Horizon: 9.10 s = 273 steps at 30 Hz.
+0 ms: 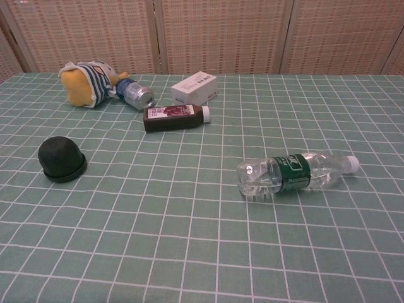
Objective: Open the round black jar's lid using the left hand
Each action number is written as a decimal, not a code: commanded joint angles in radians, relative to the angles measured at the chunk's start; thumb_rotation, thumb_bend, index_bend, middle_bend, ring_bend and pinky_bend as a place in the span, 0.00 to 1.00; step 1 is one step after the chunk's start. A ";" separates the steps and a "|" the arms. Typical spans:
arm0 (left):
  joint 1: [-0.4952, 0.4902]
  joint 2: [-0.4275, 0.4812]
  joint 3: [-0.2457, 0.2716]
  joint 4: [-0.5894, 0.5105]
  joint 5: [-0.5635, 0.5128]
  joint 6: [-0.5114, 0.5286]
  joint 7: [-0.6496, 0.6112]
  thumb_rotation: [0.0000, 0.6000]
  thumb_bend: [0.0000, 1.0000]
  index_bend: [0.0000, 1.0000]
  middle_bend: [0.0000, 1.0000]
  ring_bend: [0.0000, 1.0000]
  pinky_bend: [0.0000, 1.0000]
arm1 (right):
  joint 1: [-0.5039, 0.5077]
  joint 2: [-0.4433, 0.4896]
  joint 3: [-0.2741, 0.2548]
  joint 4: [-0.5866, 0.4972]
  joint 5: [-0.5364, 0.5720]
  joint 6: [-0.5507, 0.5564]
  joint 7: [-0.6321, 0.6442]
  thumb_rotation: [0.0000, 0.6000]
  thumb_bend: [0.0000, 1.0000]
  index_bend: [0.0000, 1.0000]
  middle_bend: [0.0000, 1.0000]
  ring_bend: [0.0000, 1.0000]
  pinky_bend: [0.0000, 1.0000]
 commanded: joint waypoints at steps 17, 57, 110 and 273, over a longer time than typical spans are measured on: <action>-0.397 0.179 -0.166 -0.212 -0.288 -0.637 0.026 1.00 0.43 0.00 0.00 0.00 0.08 | 0.018 -0.003 0.004 0.003 -0.025 -0.094 0.005 1.00 0.15 0.00 0.00 0.00 0.00; -1.071 0.045 0.110 -0.030 -1.174 -1.147 0.263 1.00 0.39 0.00 0.00 0.00 0.07 | 0.043 0.041 0.011 0.009 -0.019 -0.166 0.123 1.00 0.14 0.00 0.00 0.00 0.00; -1.274 -0.088 0.394 0.034 -1.300 -1.117 0.225 1.00 0.37 0.30 0.25 0.12 0.26 | 0.037 0.051 0.011 -0.004 -0.017 -0.174 0.131 1.00 0.14 0.00 0.00 0.00 0.00; -0.751 0.018 -0.026 -0.025 -0.703 -1.045 0.226 1.00 0.47 0.58 0.53 0.28 0.17 | 0.037 0.063 0.009 -0.014 -0.012 -0.188 0.141 1.00 0.14 0.00 0.00 0.00 0.00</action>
